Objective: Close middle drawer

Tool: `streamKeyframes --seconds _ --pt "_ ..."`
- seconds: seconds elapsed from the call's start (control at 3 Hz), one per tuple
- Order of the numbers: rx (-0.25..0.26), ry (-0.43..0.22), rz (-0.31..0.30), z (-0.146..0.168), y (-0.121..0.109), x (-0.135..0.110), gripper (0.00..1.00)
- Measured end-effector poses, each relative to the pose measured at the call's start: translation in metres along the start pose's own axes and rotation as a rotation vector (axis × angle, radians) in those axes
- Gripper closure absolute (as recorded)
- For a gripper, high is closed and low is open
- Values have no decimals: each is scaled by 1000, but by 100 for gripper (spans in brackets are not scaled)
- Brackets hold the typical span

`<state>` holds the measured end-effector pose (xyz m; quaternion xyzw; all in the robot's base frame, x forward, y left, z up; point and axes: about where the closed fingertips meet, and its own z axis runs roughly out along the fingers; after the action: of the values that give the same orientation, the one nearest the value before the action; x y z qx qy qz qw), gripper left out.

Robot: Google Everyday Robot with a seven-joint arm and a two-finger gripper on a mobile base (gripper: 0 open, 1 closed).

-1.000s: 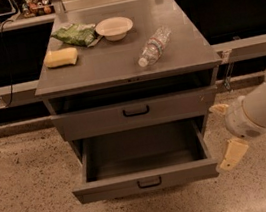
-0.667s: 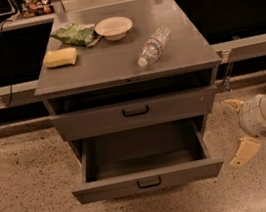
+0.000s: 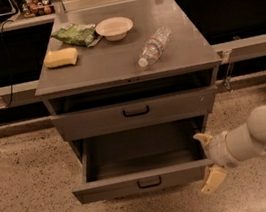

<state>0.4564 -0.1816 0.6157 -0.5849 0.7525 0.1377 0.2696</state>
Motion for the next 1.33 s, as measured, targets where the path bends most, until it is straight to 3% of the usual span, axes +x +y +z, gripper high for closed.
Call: streamKeyframes --seconds 0.33,0.67,1.0,1.33 --pt "51 -58 -60 19 -6 -9 0" --pt "2 -14 -34 38 -2 10 0" --pt "-42 -13 -15 75 13 47 18" --pt "-67 -93 -15 107 28 75 41"
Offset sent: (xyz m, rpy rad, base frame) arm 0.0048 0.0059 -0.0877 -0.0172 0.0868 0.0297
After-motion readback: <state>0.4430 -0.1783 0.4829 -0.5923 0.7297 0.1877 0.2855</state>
